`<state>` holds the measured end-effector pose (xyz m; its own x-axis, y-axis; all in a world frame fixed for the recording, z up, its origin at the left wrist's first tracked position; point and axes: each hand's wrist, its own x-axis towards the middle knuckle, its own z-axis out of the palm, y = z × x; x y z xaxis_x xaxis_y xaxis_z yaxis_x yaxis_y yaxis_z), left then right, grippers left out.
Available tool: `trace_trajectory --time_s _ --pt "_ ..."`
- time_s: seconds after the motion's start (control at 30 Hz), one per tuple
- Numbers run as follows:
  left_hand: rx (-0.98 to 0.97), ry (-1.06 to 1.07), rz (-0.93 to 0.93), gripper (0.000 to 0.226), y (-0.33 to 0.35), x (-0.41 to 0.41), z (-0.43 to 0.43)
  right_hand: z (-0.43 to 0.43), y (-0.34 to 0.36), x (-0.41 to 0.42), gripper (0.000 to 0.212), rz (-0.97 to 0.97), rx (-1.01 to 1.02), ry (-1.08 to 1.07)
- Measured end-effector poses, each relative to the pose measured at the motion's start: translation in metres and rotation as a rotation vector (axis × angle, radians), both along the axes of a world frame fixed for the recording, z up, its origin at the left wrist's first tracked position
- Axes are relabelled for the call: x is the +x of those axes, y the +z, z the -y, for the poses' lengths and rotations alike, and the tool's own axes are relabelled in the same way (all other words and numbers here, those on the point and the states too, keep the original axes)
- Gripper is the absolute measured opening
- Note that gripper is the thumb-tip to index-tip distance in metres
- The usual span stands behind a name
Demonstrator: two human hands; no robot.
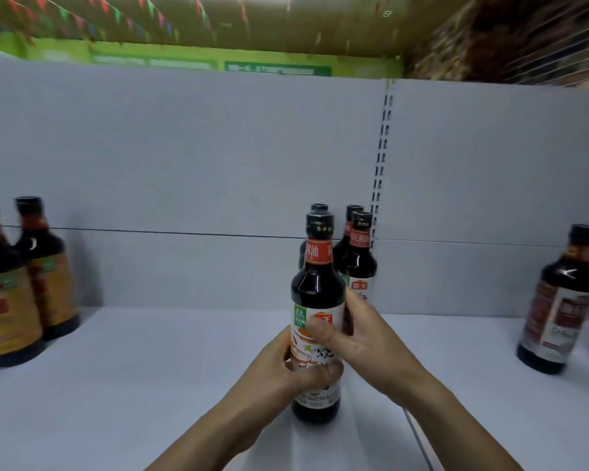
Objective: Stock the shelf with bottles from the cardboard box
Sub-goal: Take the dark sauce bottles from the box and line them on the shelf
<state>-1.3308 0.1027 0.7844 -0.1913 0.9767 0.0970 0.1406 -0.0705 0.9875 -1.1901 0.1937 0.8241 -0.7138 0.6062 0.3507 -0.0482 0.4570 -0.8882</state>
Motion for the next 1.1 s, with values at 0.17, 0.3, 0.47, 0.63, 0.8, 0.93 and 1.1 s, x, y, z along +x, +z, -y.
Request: trace_trajectory --time_s 0.17,0.3,0.47,0.63,0.8,0.93,1.1 --pt "-0.028 -0.084 0.008 0.05 -0.007 0.0 -0.012 -0.003 -0.013 0.005 0.06 0.014 -0.014 -0.055" --pt "-0.032 -0.127 0.002 0.054 -0.01 -0.001 -0.019 -0.002 -0.019 0.008 0.058 0.014 -0.039 -0.079" --pt "-0.026 -0.147 -0.015 0.053 -0.011 -0.001 -0.027 -0.003 -0.02 0.01 0.058 -0.003 -0.098 -0.096" --pt "-0.006 -0.166 -0.08 0.06 -0.011 -0.003 -0.032 0.0 -0.028 0.007 0.062 0.021 -0.126 -0.178" --pt "-0.049 -0.214 -0.141 0.085 -0.024 -0.01 -0.031 0.008 -0.043 0.004 0.074 0.099 -0.146 -0.285" --pt "-0.078 -0.237 -0.173 0.071 -0.028 -0.018 -0.027 0.012 -0.045 0.005 0.073 0.079 -0.191 -0.304" --pt "-0.068 -0.2 -0.185 0.068 -0.032 -0.018 -0.034 0.009 -0.05 0.009 0.07 0.116 -0.229 -0.331"
